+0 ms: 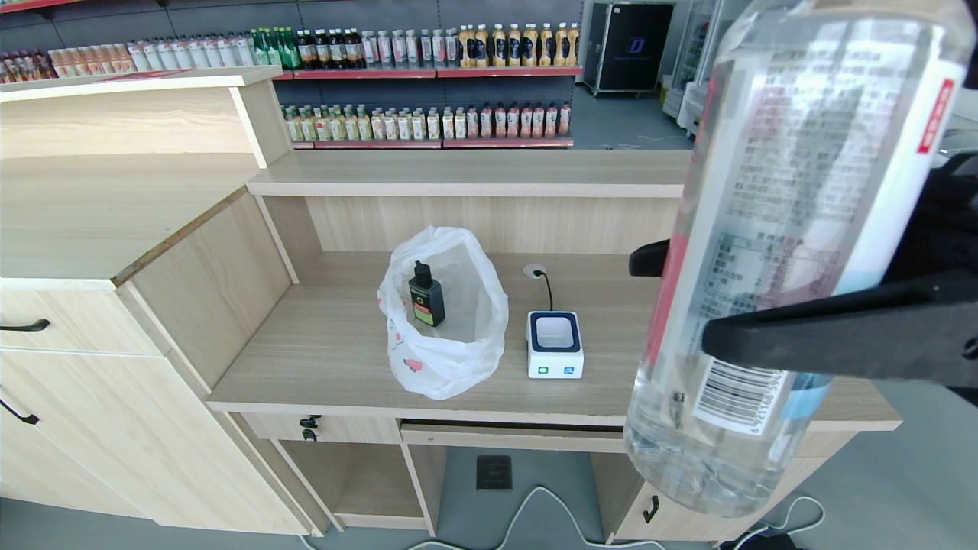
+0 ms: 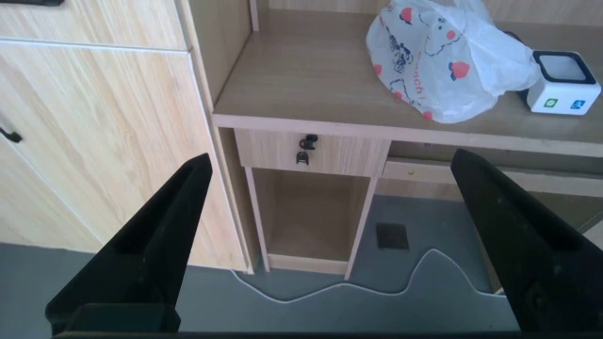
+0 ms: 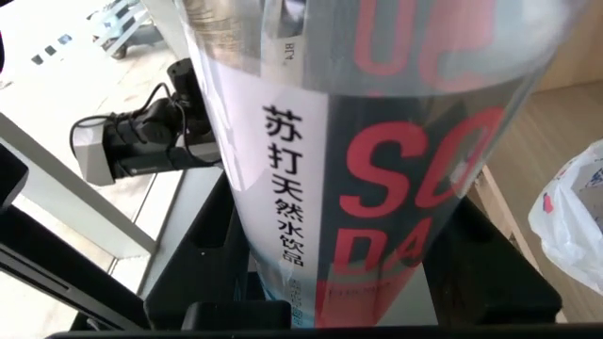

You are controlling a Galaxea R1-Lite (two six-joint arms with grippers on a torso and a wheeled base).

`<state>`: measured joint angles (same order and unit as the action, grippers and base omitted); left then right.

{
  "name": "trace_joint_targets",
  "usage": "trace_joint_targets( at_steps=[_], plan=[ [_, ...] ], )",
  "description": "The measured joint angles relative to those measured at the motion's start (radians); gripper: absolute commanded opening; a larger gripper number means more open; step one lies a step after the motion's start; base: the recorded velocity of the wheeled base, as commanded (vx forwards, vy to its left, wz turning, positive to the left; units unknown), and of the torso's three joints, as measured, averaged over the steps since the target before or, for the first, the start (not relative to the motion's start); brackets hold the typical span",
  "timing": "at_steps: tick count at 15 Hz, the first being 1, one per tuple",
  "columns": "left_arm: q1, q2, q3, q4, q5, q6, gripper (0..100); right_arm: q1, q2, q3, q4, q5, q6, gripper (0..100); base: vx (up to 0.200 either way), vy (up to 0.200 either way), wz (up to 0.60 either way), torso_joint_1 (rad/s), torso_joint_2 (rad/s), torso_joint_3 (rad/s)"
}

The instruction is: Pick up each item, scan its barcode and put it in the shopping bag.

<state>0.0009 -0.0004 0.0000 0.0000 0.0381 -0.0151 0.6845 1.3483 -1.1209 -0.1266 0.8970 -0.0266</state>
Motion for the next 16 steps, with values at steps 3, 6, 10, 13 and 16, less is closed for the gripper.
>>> trace_joint_targets(
  at_steps=[3, 6, 10, 13, 16],
  plan=[
    [0.000, 0.000, 0.000, 0.000, 0.000, 0.000, 100, -0.016, -0.016, -0.003, 0.000, 0.000, 0.000, 0, 0.000, 0.000, 0.00, 0.000, 0.00, 0.000],
    [0.001, 0.000, 0.000, 0.000, 0.000, 0.000, 100, -0.038, -0.031, 0.003, 0.003, 0.001, -0.023, 0, 0.000, 0.000, 0.00, 0.000, 0.00, 0.000],
    [0.000, 0.000, 0.000, 0.000, 0.000, 0.000, 100, -0.183, -0.022, -0.016, 0.003, 0.000, -0.288, 0, 0.000, 0.000, 0.00, 0.000, 0.00, 0.000],
    [0.000, 0.000, 0.000, 0.000, 0.000, 0.000, 100, -0.409, -0.008, -0.030, 0.007, 0.000, -0.520, 0, 0.000, 0.000, 0.00, 0.000, 0.00, 0.000],
    [0.000, 0.000, 0.000, 0.000, 0.000, 0.000, 100, -0.723, -0.017, 0.002, 0.009, 0.006, -0.694, 0, 0.000, 0.000, 0.00, 0.000, 0.00, 0.000]
  ],
)
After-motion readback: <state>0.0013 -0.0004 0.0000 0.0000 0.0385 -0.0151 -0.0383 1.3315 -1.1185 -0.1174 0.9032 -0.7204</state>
